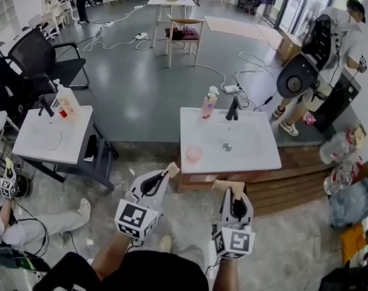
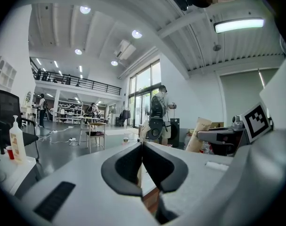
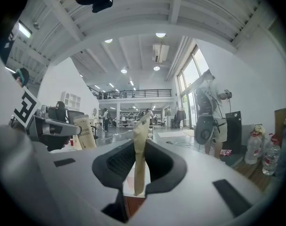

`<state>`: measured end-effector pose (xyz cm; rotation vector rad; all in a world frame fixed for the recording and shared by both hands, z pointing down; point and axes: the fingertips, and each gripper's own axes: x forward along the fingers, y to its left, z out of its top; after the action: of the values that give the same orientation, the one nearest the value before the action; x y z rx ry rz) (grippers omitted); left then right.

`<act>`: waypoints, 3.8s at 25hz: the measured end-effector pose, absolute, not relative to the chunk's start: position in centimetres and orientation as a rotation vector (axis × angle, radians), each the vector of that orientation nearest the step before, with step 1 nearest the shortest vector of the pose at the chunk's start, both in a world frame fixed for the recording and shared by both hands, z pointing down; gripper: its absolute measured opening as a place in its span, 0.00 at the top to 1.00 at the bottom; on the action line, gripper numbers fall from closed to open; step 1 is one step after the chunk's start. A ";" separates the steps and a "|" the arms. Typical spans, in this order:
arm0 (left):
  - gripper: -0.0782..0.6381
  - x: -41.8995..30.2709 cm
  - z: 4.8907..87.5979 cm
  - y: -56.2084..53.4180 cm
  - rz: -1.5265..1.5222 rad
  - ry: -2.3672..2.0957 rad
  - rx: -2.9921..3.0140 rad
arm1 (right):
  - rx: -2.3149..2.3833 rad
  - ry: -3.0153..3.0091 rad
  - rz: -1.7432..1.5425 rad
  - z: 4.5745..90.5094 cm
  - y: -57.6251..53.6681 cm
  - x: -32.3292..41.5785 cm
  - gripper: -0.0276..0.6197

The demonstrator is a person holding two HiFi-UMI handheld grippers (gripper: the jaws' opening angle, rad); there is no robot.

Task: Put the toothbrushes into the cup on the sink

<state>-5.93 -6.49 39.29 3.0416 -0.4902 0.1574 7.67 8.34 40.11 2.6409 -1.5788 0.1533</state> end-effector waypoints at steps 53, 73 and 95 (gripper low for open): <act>0.89 -1.4 46.7 -18.6 0.330 -1.224 2.615 | 2.008 -2.176 0.394 52.4 -14.8 17.6 0.87; 0.88 -0.7 50.4 -19.5 0.393 -1.186 2.567 | 1.965 -2.125 0.465 57.9 -15.8 17.8 0.87; 0.88 -1.7 51.0 -19.4 0.392 -1.194 2.581 | 2.001 -2.148 0.521 58.3 -16.0 17.4 0.57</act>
<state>-1.69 -19.40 50.99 2.5808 -1.1940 0.3922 17.43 -15.98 58.29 2.0010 -2.1476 0.5205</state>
